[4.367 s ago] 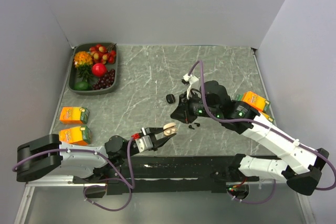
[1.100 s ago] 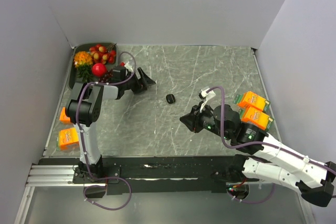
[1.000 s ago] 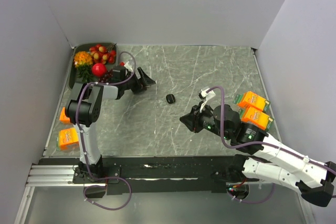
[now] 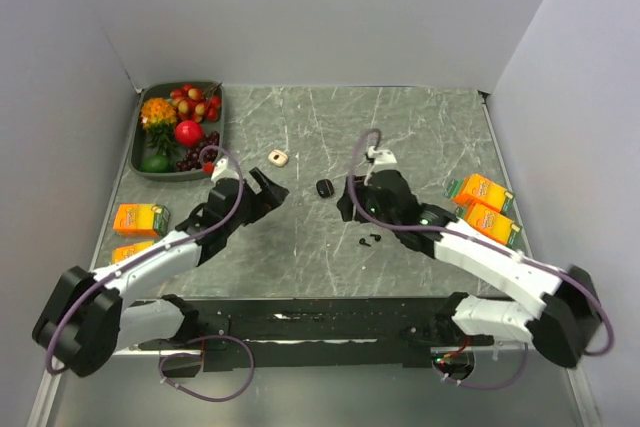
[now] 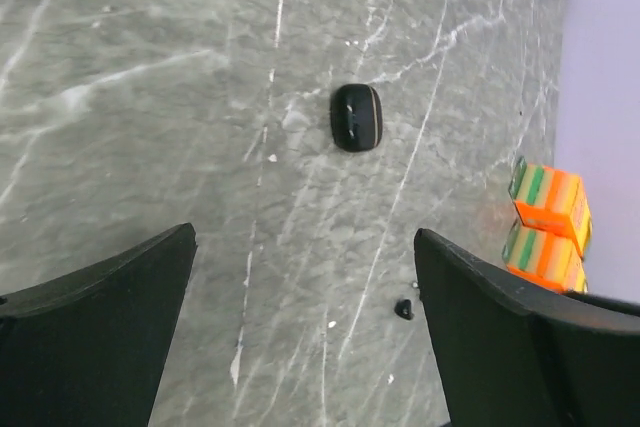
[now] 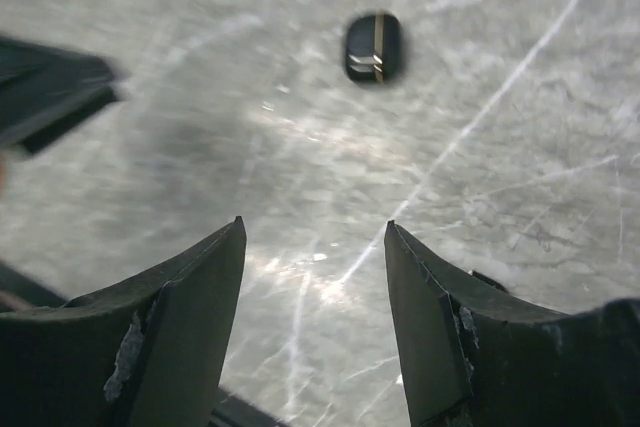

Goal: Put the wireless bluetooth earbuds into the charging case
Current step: Adjust the charging case at the center of the board.

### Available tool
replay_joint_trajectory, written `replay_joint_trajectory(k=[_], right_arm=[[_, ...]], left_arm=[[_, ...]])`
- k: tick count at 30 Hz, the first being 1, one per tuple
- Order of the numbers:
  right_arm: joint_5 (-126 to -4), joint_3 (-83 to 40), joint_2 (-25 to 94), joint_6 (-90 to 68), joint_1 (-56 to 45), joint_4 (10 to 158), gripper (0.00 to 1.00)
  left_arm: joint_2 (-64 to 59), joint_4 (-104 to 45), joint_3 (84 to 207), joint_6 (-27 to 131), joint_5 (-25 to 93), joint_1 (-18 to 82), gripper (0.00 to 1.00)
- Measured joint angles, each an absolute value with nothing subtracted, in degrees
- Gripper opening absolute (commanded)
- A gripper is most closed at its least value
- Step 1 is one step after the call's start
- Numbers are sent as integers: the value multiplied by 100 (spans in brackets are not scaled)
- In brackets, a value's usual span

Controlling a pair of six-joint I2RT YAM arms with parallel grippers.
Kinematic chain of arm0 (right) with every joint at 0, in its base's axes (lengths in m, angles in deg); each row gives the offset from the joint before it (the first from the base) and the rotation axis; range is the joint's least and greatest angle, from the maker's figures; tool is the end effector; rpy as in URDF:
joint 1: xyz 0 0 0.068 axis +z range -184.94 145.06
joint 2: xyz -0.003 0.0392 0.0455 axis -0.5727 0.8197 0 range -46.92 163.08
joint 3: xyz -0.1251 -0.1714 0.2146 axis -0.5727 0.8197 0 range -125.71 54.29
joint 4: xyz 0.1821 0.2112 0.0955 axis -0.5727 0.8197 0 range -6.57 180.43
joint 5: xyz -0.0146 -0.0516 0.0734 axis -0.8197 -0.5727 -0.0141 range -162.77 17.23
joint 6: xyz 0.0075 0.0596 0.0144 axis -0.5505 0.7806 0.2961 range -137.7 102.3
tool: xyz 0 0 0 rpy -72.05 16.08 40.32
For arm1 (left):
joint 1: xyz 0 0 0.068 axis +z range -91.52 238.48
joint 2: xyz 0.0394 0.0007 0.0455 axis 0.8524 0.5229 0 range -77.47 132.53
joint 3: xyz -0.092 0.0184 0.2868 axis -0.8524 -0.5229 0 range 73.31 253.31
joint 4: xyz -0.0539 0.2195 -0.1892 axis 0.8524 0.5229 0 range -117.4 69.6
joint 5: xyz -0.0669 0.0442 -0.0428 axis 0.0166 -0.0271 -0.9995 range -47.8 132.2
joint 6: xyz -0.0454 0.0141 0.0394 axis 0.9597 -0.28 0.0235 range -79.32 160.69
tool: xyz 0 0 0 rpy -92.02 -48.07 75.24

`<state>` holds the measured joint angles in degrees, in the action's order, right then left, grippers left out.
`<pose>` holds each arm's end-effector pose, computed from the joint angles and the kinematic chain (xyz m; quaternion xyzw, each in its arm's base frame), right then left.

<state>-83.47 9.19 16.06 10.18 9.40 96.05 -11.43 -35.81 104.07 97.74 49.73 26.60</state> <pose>0.2027 0.1858 0.2856 -0.0779 0.8621 0.2258 0.4469 0.2336 -0.1380 0.2148 -0.2189 0.8223 -0.3259 0.4120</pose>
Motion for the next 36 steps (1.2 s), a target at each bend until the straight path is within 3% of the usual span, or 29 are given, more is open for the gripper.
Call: replay_joint_trajectory(k=[2,5,9,14,15,20,25,30,36], right_arm=[[-8303,843,2129,1009,870,9540,72],[-8310,552,2975,979,795,9417,91],[-8387,128,3716,915,728,9236,93],[-8430,-792,4673,760,616,9098,90],[-8417,-976,4863,719,592,9078,90],[-8369,-1634,5648,616,428,9102,86],[-8356,-1857,6225,515,260,9179,85],[-8273,-2064,6658,467,199,9297,84],[-8170,-2080,6756,391,177,9319,71]], left_arm=[[-1370,-3550,10254,9851,5167,2561,96],[-1875,-3515,10024,10091,5558,2365,96],[-2649,-3530,9482,10712,6024,2306,96],[-3091,-3876,8521,11125,5821,2404,99],[-3007,-3895,8479,11073,5711,2406,95],[-2332,-3810,9030,10640,5526,2179,93],[-2374,-3963,9174,10395,5493,2046,98],[-2347,-4020,9174,10220,5405,2032,96],[-2317,-4064,9172,10080,5375,2024,96]])
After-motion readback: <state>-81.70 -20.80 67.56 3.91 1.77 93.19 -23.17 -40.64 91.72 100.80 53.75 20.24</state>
